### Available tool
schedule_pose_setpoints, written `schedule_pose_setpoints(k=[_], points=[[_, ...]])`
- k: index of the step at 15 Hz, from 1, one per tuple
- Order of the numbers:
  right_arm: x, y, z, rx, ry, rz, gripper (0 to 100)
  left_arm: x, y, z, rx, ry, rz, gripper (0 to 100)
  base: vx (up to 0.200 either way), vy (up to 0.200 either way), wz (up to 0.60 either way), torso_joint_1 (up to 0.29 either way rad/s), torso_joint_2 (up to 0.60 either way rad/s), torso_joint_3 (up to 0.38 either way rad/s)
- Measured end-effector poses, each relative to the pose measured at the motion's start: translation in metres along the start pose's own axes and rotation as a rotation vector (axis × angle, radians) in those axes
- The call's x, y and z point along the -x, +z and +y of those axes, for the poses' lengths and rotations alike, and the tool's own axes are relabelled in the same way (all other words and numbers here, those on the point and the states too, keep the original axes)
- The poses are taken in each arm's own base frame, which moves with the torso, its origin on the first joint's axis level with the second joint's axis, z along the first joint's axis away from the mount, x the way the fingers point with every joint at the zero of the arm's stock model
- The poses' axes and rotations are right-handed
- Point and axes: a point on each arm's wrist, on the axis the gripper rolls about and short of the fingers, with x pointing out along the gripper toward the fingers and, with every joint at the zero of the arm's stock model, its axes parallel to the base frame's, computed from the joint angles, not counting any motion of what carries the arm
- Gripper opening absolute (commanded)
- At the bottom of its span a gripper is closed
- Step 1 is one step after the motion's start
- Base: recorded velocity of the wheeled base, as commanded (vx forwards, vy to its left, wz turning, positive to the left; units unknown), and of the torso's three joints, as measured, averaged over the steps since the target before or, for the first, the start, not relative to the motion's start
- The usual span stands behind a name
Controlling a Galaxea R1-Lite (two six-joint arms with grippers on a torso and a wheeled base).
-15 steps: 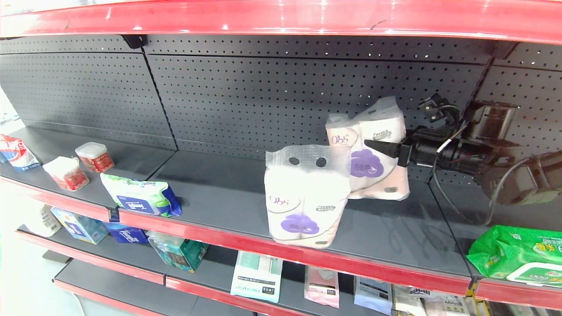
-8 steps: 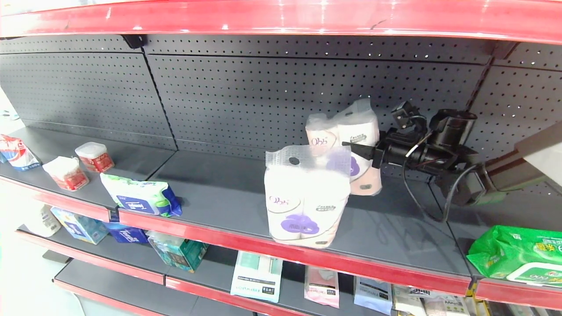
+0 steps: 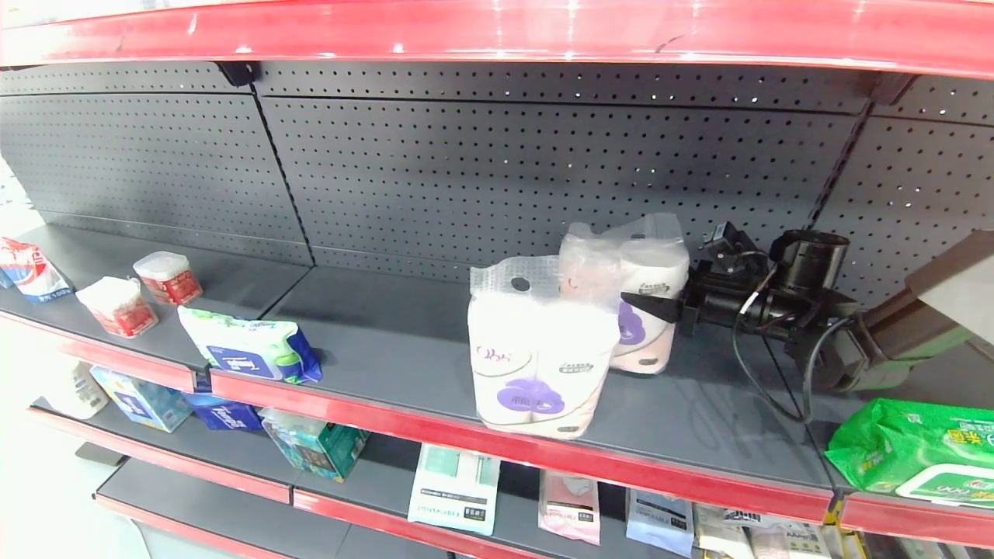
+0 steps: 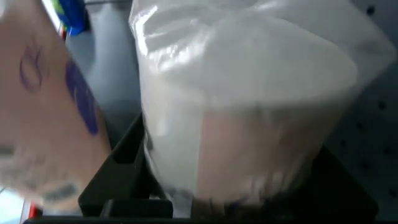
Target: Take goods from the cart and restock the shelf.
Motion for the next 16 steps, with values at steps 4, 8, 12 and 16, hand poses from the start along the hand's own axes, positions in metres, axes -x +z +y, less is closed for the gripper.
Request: schedule_pose_setpoints(k=[4, 8, 12, 16], points=[[0.016, -0.009, -0.002, 0.026, 0.031, 0.008, 0, 0.0, 0.0, 0.0, 0.0, 0.001, 0.0, 100, 0.0, 0.0, 0.0, 0.0, 0.0, 0.0], [0.017, -0.017, -0.001, 0.09, 0.124, -0.019, 0, 0.0, 0.0, 0.0, 0.0, 0.0, 0.0, 100, 0.0, 0.0, 0.0, 0.0, 0.0, 0.0], [0.008, -0.023, -0.001, 0.089, 0.142, -0.019, 0, 0.0, 0.0, 0.0, 0.0, 0.0, 0.0, 100, 0.0, 0.0, 0.0, 0.0, 0.0, 0.0], [-0.005, -0.026, 0.002, 0.079, 0.113, 0.002, 0, 0.0, 0.0, 0.0, 0.0, 0.0, 0.0, 100, 0.0, 0.0, 0.0, 0.0, 0.0, 0.0]])
